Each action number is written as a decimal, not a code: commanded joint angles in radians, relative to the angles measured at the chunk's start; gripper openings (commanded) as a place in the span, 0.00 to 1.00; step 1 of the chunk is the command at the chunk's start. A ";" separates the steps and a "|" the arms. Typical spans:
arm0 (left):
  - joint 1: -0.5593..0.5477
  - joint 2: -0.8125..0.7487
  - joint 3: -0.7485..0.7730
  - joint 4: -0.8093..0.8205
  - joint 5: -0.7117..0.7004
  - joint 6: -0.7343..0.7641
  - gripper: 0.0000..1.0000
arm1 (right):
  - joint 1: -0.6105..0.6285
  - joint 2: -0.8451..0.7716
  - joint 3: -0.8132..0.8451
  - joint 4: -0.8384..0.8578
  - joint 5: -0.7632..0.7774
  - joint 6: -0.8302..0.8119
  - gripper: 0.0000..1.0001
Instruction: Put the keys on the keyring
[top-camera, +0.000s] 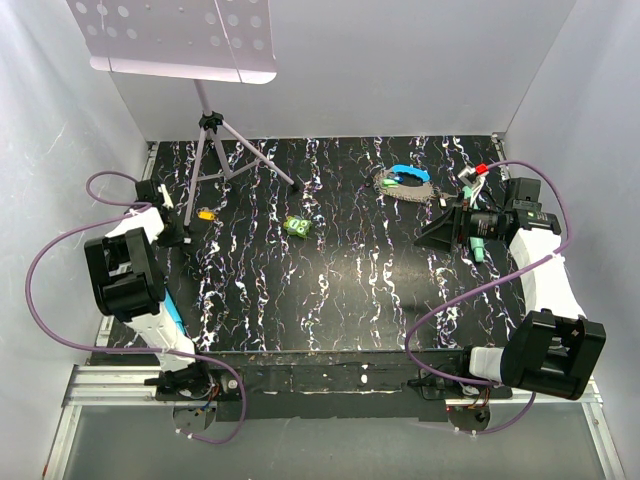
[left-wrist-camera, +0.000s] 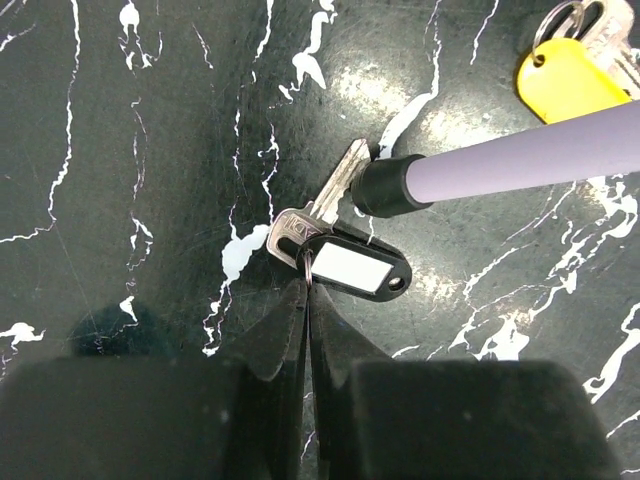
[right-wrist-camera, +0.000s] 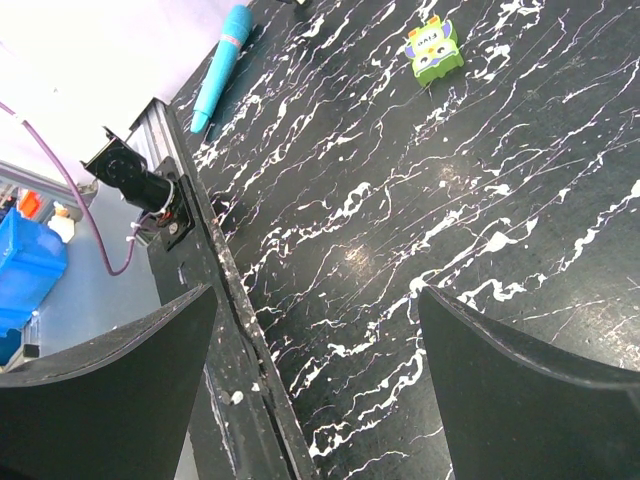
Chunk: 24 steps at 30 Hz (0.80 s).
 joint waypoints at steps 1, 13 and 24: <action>0.006 -0.092 0.000 0.007 0.013 0.009 0.00 | -0.003 0.003 0.046 -0.018 -0.034 -0.015 0.90; -0.002 -0.359 -0.195 -0.034 0.193 -0.048 0.00 | -0.001 -0.011 0.055 -0.040 -0.049 -0.034 0.90; -0.301 -0.591 -0.262 -0.128 0.277 -0.088 0.00 | -0.001 -0.005 0.050 -0.049 -0.040 -0.053 0.90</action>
